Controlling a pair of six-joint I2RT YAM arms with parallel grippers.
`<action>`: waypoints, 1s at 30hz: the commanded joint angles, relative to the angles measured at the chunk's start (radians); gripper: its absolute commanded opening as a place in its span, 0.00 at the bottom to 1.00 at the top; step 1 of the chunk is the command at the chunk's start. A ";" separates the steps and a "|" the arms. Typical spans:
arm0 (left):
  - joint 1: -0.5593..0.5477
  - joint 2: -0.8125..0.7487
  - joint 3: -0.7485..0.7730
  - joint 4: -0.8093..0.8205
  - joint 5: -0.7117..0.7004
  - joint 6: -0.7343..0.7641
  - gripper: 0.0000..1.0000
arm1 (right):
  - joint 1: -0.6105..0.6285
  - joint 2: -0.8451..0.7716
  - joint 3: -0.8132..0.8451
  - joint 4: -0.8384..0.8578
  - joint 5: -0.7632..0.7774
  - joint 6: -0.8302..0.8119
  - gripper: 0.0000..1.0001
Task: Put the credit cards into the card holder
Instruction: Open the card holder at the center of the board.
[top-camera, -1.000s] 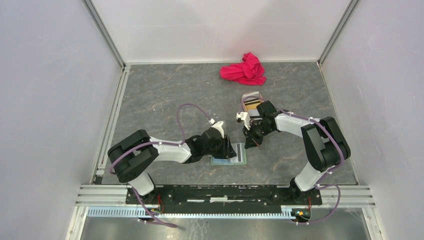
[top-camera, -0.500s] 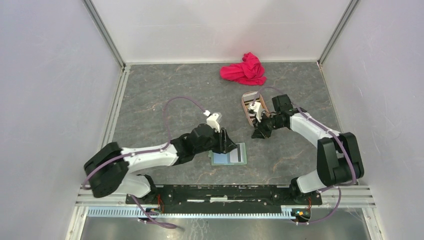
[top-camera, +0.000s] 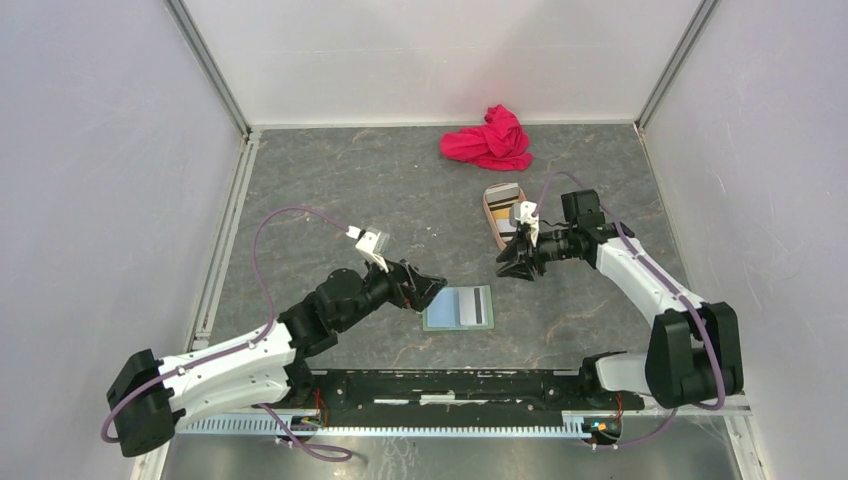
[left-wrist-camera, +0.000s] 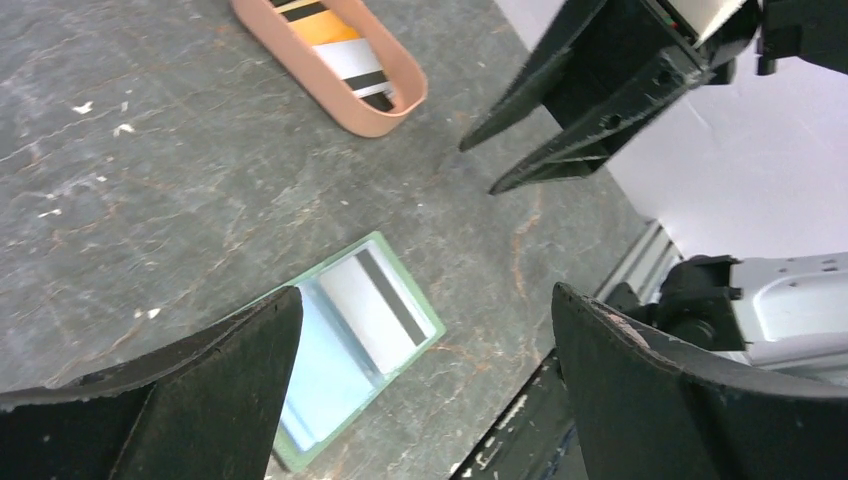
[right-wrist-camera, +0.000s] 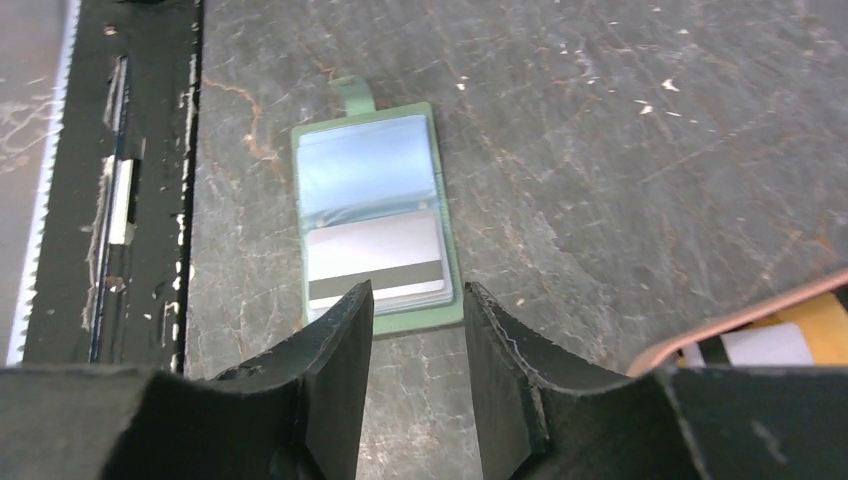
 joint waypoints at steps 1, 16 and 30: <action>0.022 -0.001 -0.005 -0.006 -0.082 0.039 0.99 | 0.002 0.059 -0.006 -0.099 -0.099 -0.169 0.46; 0.169 0.182 0.108 -0.170 -0.096 0.070 0.93 | 0.305 0.289 0.112 -0.116 0.159 -0.205 0.47; 0.386 0.243 0.057 -0.098 0.173 0.000 0.93 | 0.455 0.429 0.138 -0.093 0.256 -0.118 0.46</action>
